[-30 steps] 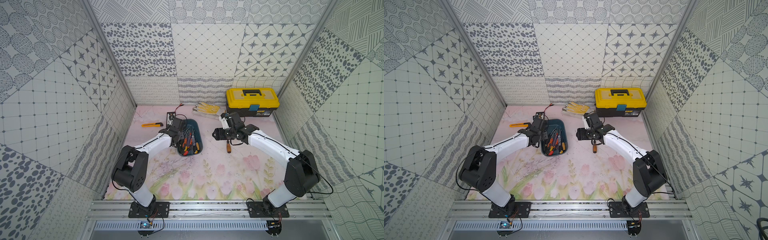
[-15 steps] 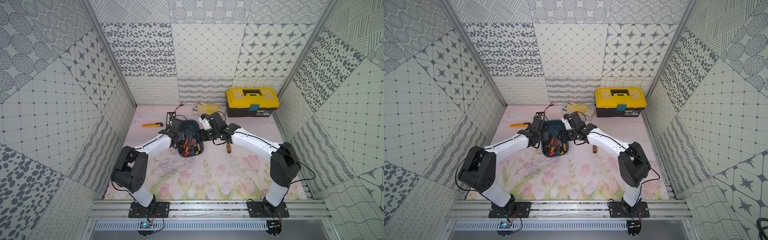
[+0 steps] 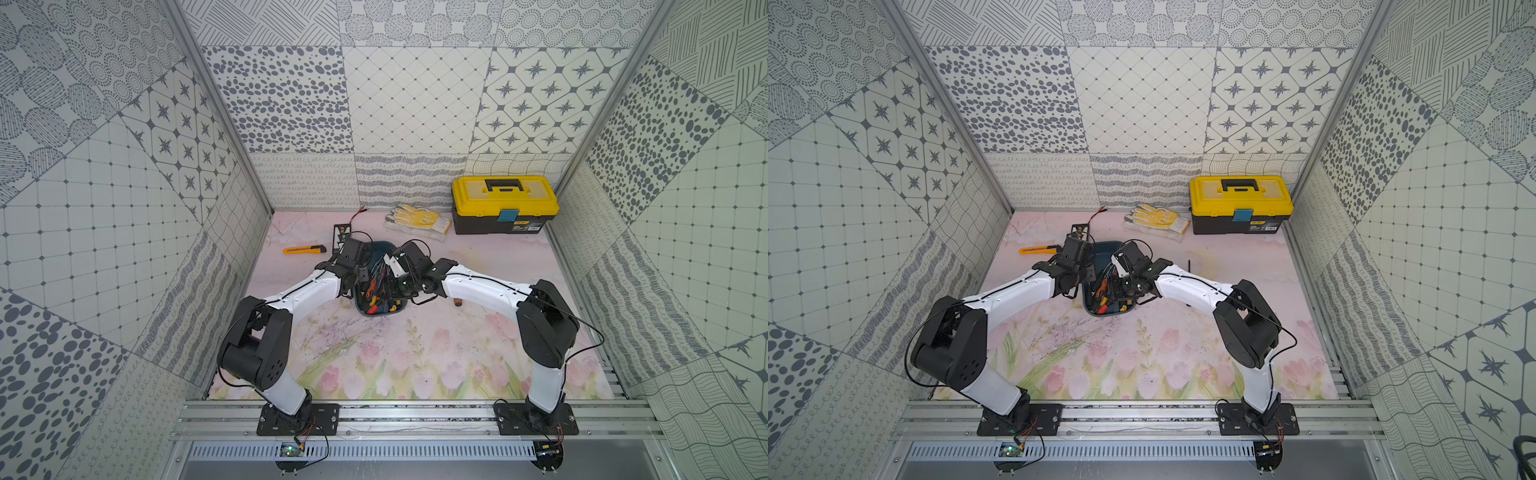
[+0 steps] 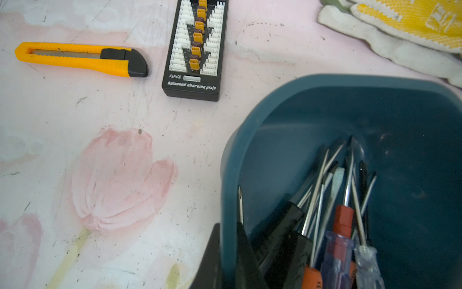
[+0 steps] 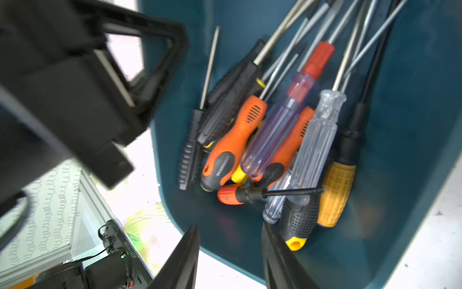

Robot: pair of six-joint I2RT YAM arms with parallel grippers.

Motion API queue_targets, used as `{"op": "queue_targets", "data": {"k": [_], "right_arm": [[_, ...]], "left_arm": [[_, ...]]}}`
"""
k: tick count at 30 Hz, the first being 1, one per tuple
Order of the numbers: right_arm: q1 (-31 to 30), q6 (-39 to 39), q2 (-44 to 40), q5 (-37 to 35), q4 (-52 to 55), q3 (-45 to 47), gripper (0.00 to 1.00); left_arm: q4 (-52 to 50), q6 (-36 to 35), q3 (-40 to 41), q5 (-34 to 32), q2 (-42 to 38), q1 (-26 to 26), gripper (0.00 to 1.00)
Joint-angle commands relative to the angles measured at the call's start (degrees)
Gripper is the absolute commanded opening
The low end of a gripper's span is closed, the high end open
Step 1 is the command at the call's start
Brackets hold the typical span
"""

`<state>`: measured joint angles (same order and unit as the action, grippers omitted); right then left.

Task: Take out the screwdriver from the storage box
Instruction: Pick up the screwdriver from the storage box.

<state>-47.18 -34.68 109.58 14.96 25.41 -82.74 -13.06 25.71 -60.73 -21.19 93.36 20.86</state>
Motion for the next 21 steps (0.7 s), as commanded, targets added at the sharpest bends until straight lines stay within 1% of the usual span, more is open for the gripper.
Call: {"op": "queue_targets", "data": {"k": [1,6,12,16,19,21], "right_arm": [[-0.3,-2.3,1.4,-2.5,0.0,-0.8,0.42],[-0.3,-2.7,2.4,-3.6,0.9,-1.1,0.41],[-0.2,-1.0,3.1,-6.3,1.7,-1.1,0.39],[-0.1,-0.4,5.3,-5.4,2.2,-2.7,0.38],[-0.1,-0.6,6.4,-5.1,2.0,-3.6,0.41],[-0.1,-0.7,6.9,-5.0,1.6,-4.2,0.41]], "left_arm": [[4.4,-1.2,-0.1,-1.2,-1.0,-0.2,0.0],[4.4,-1.2,-0.1,-1.5,-1.2,-0.2,0.0],[4.4,-1.3,-0.2,-1.7,-0.9,-0.2,0.0],[4.2,-1.3,-0.3,-1.7,-0.9,-0.1,0.0],[4.2,-1.3,-0.3,-1.7,-0.9,-0.2,0.0],[4.1,-1.3,-0.3,-1.7,-0.9,-0.2,0.0]]}}
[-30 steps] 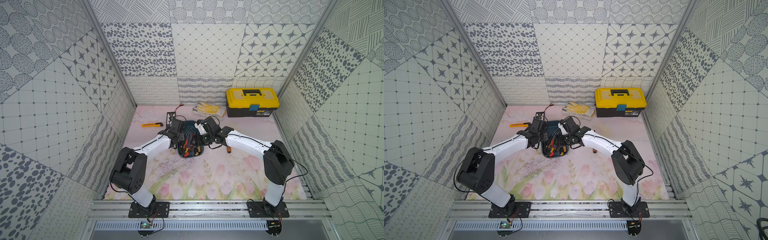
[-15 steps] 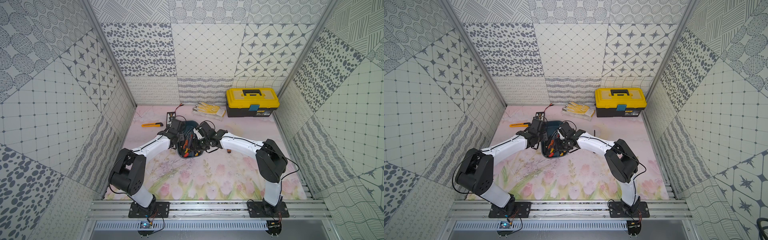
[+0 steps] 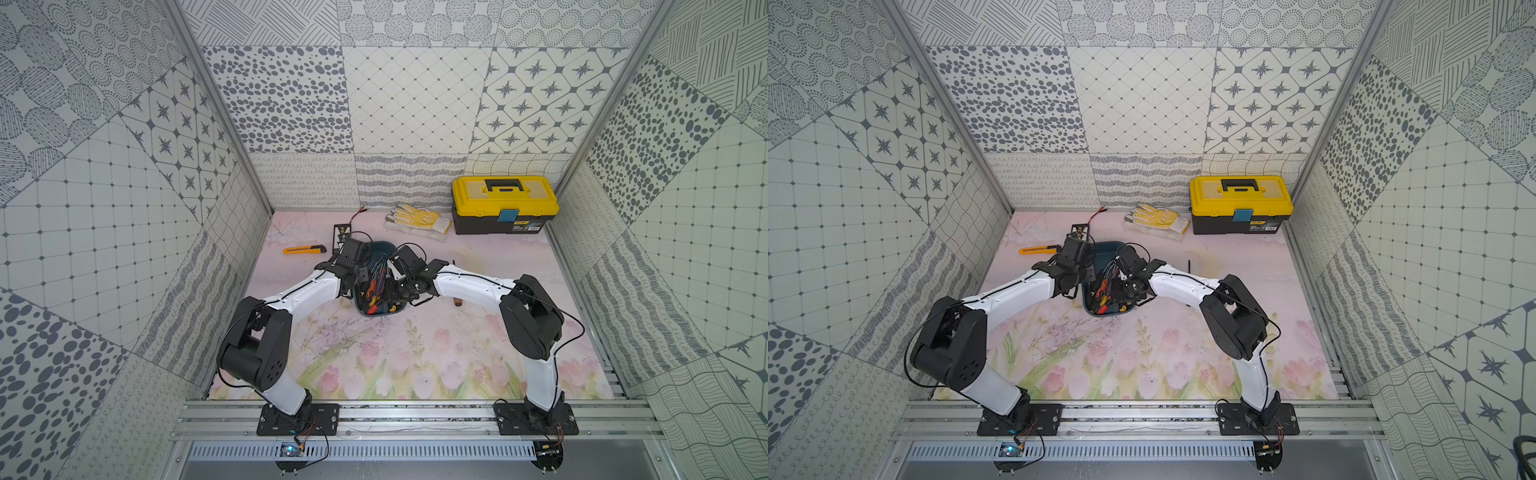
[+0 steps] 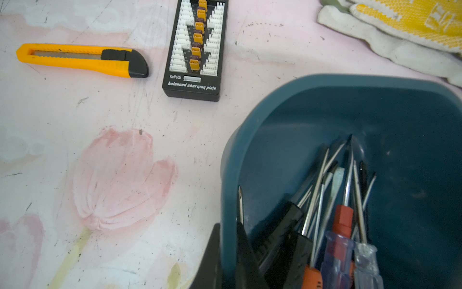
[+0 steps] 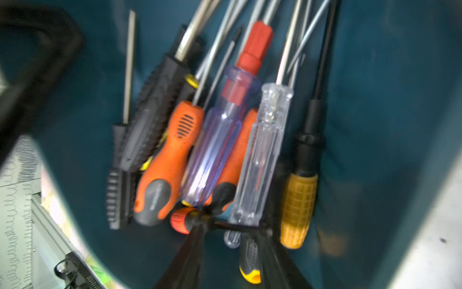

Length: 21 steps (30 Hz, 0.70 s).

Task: Take out the screwdriver from the storage box
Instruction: Pick up the screwdriver from the storage box.

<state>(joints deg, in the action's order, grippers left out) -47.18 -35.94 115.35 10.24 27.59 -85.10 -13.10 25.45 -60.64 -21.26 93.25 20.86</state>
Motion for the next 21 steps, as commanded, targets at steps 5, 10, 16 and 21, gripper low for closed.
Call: {"op": "queue_targets", "data": {"k": [5,10,16,21], "right_arm": [[-0.2,-0.3,2.3,1.3,-1.1,-3.0,0.39],[-0.3,-1.2,1.5,2.2,-3.0,-1.8,0.35],[-0.4,-2.1,2.2,4.0,-4.6,-1.6,0.26],[-0.4,-2.9,2.9,5.1,-5.8,-1.8,0.26]], "left_arm": [[4.2,-0.9,-0.3,-1.6,-0.8,-0.3,0.0],[4.1,-0.8,-0.2,-1.5,-1.0,-0.2,0.0],[4.4,-0.5,0.1,-1.2,-1.1,-0.2,0.0],[4.4,-0.4,0.1,-1.1,-0.7,-0.2,0.0]]}}
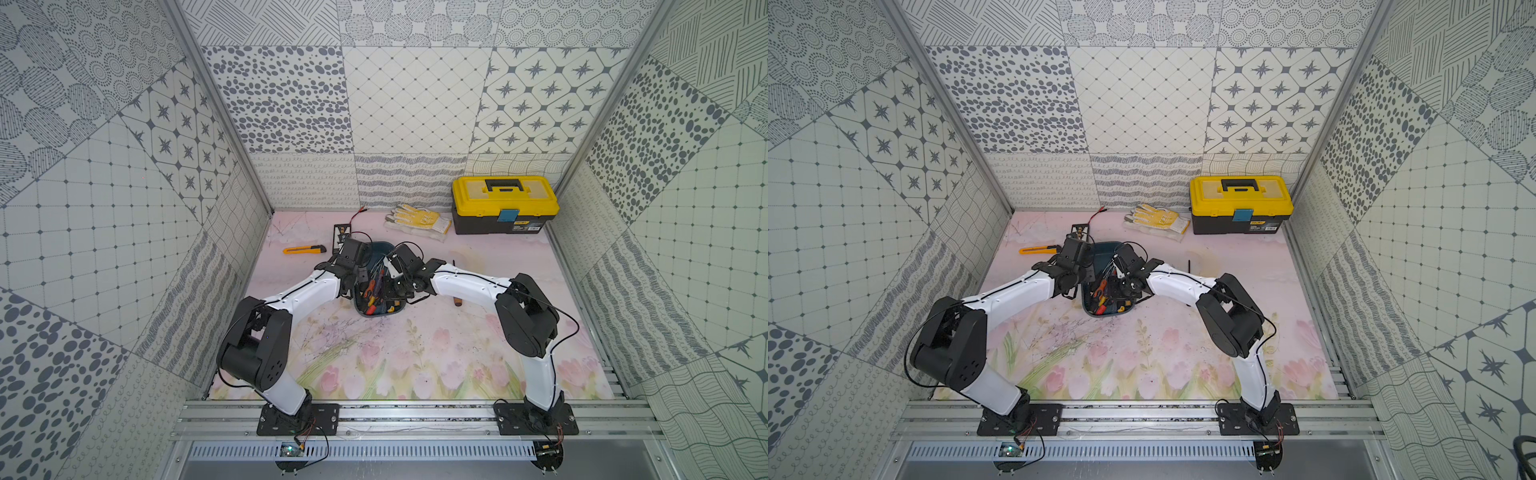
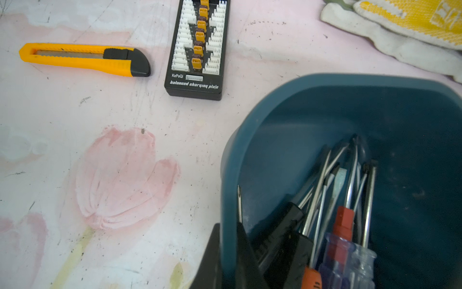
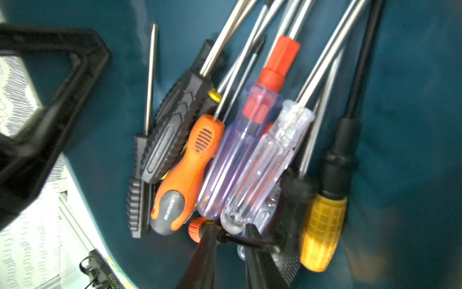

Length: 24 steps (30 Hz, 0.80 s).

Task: Take out the screwdriver from the storage box
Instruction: Pick up the screwdriver from the storage box.

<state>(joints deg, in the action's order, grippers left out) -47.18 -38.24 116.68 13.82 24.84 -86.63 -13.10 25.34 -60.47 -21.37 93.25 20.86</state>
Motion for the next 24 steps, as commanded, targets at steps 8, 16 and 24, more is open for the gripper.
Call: {"op": "queue_targets", "data": {"k": [8,16,24], "right_arm": [[-0.4,-1.0,3.7,3.1,-3.1,-1.9,0.28],[-0.4,-0.6,2.1,2.3,-2.9,0.1,0.1],[-0.4,0.5,-0.3,1.4,-2.9,1.6,0.0]], "left_arm": [[4.6,-0.4,-0.4,-0.9,-0.5,-0.2,0.0],[4.7,-0.5,-0.5,-1.2,-0.3,-0.2,0.0],[4.5,-0.6,-0.6,-1.6,-0.1,-0.2,0.0]]}}
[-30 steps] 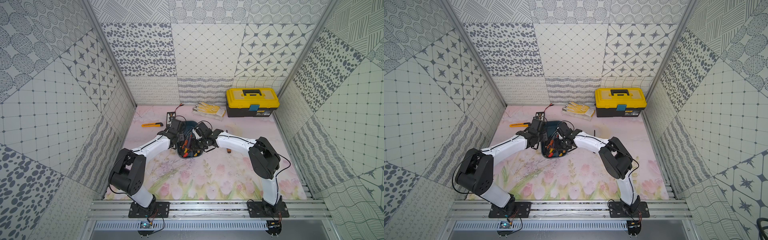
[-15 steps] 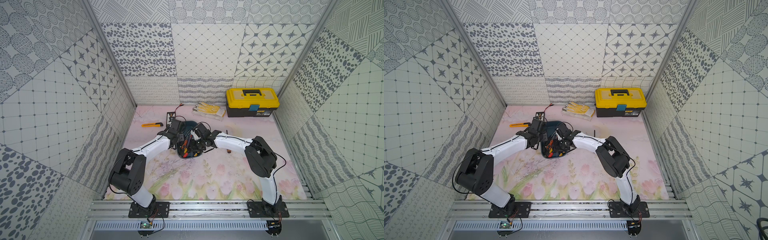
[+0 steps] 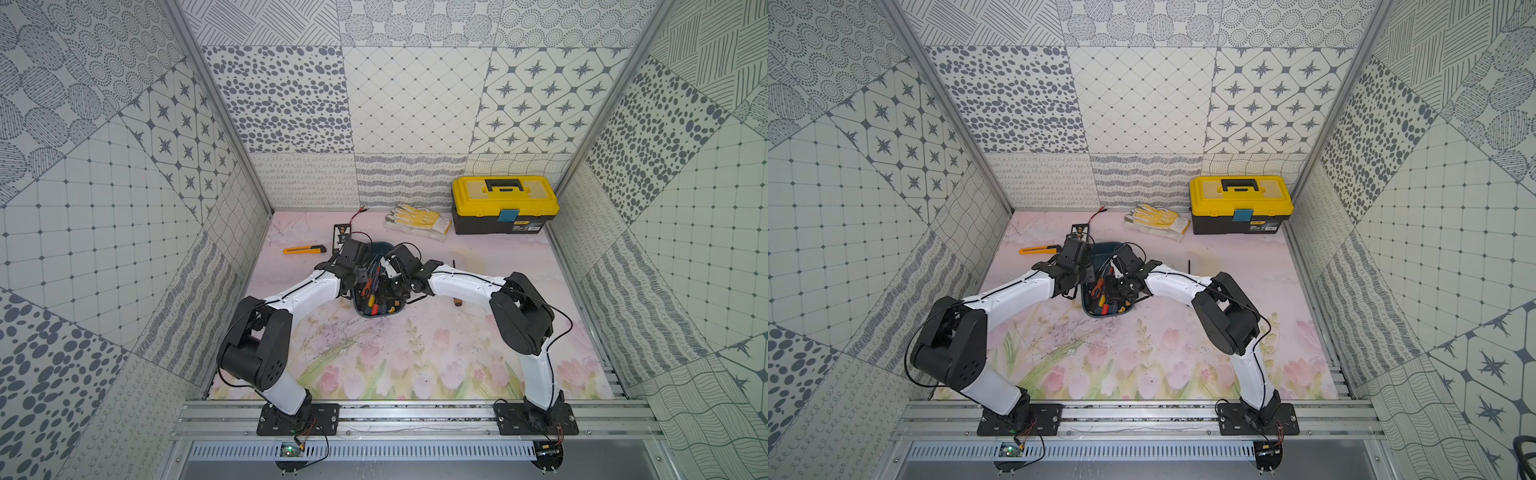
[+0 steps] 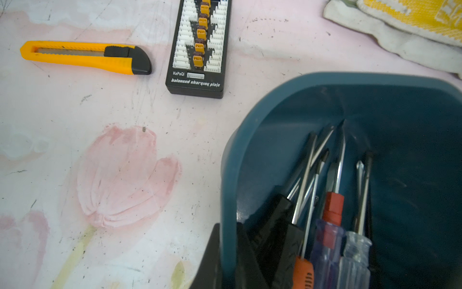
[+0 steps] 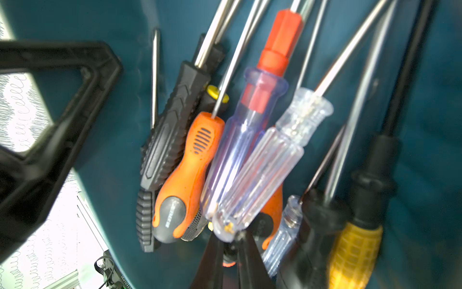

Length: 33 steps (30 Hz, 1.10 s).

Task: Take out the screwdriver from the storage box
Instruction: Pick up the screwdriver from the storage box.

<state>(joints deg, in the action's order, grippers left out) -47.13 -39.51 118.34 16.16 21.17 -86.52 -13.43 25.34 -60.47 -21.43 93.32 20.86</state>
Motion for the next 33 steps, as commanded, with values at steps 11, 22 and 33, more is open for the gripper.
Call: {"op": "queue_targets", "data": {"k": [11,22,33], "right_arm": [[-0.2,4.6,-7.1,-2.7,-1.3,4.9,0.0],[1.4,8.2,-10.7,-2.8,-2.4,5.4,0.0],[7.4,11.3,-16.7,-2.7,-1.6,7.0,0.0]], "left_arm": [[4.5,-0.5,-0.6,-2.2,0.0,-0.2,0.0],[4.4,-0.4,-0.5,-2.3,0.0,-0.2,0.0],[4.5,-0.3,-0.5,-2.3,0.4,-0.2,0.0]]}}
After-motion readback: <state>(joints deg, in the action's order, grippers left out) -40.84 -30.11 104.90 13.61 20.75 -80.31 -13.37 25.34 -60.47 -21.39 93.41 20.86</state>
